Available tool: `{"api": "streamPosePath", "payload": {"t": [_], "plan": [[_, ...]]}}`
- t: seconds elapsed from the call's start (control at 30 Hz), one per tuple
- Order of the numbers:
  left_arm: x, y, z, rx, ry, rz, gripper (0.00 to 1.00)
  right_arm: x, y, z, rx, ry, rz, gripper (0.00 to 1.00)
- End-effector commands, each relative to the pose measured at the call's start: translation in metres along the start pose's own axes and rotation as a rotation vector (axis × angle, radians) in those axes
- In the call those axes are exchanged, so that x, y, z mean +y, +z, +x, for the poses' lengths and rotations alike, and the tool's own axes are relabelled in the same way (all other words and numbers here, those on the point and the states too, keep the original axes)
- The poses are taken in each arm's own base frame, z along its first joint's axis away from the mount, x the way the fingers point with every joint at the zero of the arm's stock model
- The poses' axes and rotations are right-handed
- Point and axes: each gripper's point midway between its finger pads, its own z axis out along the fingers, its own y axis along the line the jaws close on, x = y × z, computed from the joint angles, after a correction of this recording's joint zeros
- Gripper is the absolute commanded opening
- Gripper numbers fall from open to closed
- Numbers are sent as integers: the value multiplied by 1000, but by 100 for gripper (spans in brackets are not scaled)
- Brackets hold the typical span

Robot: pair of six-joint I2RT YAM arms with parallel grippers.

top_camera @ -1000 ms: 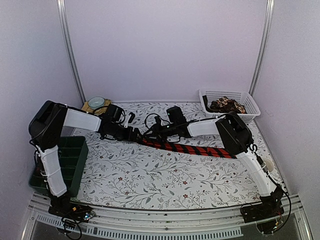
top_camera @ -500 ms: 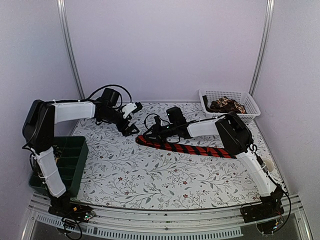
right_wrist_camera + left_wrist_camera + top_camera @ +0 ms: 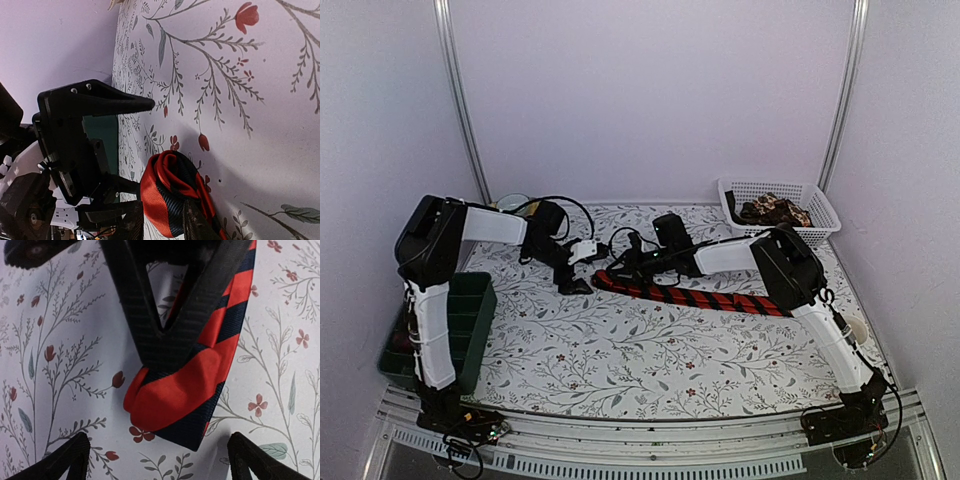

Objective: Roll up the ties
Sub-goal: Roll the tie at the center of the board.

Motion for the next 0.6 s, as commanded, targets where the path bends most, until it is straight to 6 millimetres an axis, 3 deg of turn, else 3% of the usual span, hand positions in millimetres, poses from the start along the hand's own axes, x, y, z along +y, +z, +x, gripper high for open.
{"api": "streamPosePath", "payload": {"t": [0.0, 0.13, 0.43, 0.57], "plan": [[12, 3, -1, -38, 85, 19, 96, -53, 17, 25, 57, 54, 63, 27], [16, 5, -9, -107, 112, 53, 95, -52, 18, 25, 58, 56, 61, 27], [-5, -1, -25, -229, 164, 271, 88, -53, 18, 26, 68, 57, 67, 27], [-16, 5, -22, -209, 165, 310, 84, -51, 17, 26, 69, 54, 67, 27]]}}
